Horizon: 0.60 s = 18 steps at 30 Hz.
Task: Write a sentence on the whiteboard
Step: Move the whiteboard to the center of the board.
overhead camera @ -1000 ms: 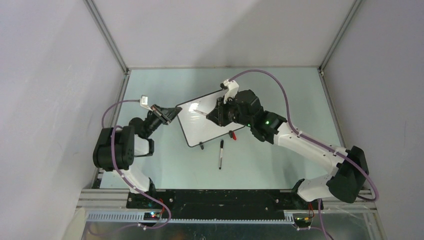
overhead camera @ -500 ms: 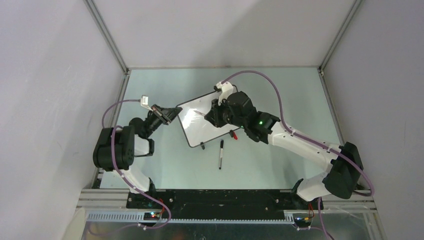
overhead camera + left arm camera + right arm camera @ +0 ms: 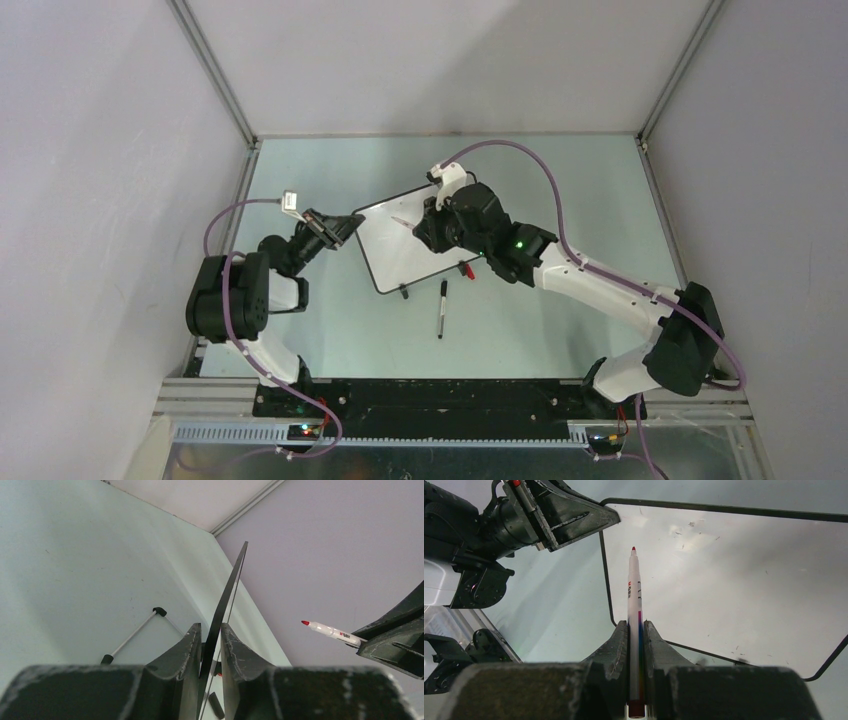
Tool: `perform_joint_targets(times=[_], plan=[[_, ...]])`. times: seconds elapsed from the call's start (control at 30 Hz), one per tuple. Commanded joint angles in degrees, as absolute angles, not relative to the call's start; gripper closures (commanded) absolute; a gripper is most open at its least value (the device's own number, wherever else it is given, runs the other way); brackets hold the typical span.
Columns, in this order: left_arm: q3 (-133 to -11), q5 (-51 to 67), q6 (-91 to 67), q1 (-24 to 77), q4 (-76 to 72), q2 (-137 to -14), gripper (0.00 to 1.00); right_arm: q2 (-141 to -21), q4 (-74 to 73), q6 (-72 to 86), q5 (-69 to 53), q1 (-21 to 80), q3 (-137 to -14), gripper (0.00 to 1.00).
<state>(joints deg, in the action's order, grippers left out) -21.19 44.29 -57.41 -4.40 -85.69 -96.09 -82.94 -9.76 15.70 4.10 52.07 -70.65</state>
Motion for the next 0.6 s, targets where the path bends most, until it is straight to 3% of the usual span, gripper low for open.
perform_joint_targets(times=[0.0,0.4,0.57], plan=[[-21.98,45.00,-55.90,-4.08,-87.71,-94.71,0.76,-82.71,-9.71,14.41,5.79,52.51,-72.78,1.00],[-21.89,45.26,-55.59,-4.01,-87.58,-94.26,0.77,-84.10,-9.25,12.55,5.47,54.18,-73.73,1.00],[-22.06,45.59,-55.72,-4.01,-87.63,-94.48,0.82,-86.35,-11.27,11.46,6.09,55.56,-76.05,1.00]])
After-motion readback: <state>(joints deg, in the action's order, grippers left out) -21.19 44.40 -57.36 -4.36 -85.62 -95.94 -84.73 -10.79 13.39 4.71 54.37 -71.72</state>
